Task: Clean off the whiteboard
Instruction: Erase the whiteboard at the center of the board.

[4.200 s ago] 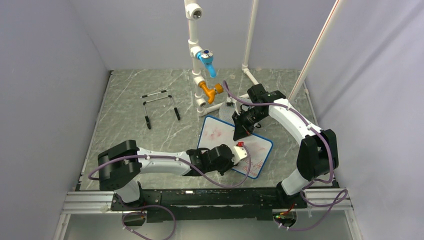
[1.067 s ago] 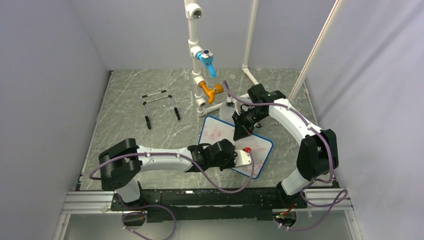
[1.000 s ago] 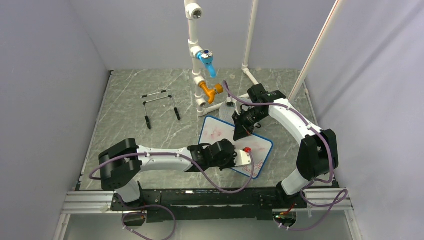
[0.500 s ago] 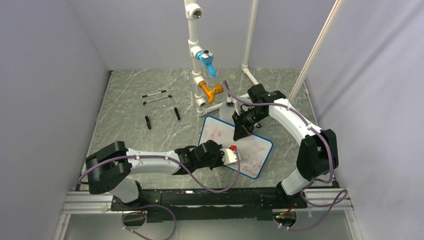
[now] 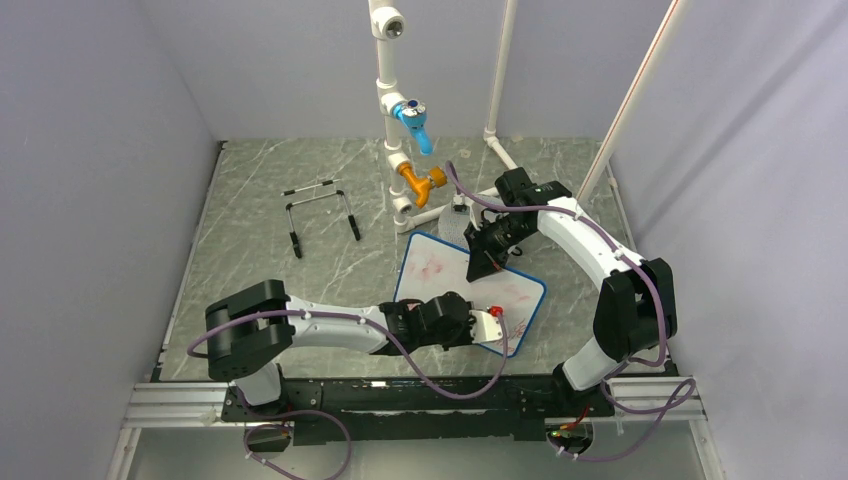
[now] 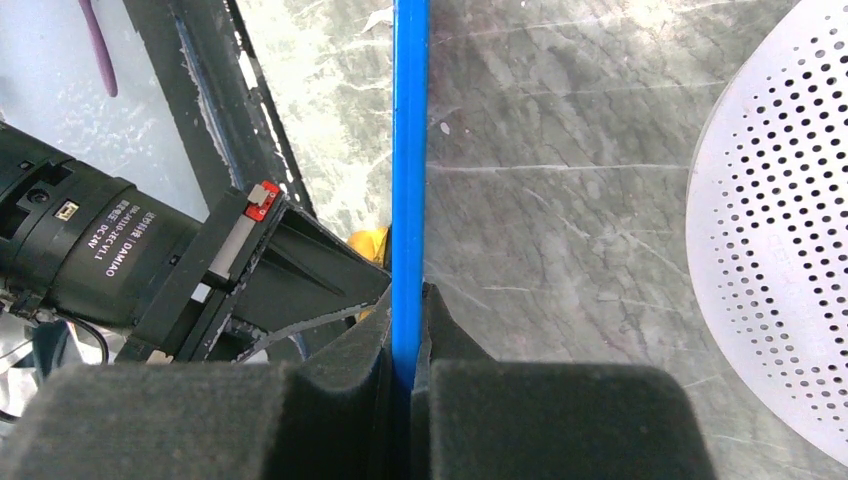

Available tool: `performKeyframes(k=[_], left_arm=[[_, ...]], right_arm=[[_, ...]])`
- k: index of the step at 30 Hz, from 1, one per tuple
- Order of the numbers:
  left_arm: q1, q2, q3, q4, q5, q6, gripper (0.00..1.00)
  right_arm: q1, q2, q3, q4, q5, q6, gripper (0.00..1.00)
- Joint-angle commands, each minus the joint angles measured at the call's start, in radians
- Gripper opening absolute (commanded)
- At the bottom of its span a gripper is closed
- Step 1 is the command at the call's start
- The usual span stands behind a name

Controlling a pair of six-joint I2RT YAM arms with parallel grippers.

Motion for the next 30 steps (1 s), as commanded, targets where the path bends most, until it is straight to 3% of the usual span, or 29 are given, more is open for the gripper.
performKeyframes(k=[1,13,23,30], left_arm=[[0.023,0.002,0.009,0.068,-0.098,-0.012,0.0],[0.136,-0.17,-0.23,0.093,-0.132,-0.053,0.0],[0.001,-0.064,-0.095,0.169,-0.086,-0.068,0.0],[-0.024,0.043,0.051,0.217,-0.1,-0.092,0.0]], right_arm=[[0.018,-0.028,-0.001,0.051,-0.086,-0.079,0.0],[0.018,-0.026,-0.002,0.053,-0.085,-0.077,0.0],[0.017,-0.023,-0.002,0.056,-0.084,-0.076,0.0],[0.018,-0.024,-0.002,0.053,-0.084,-0.076,0.0]])
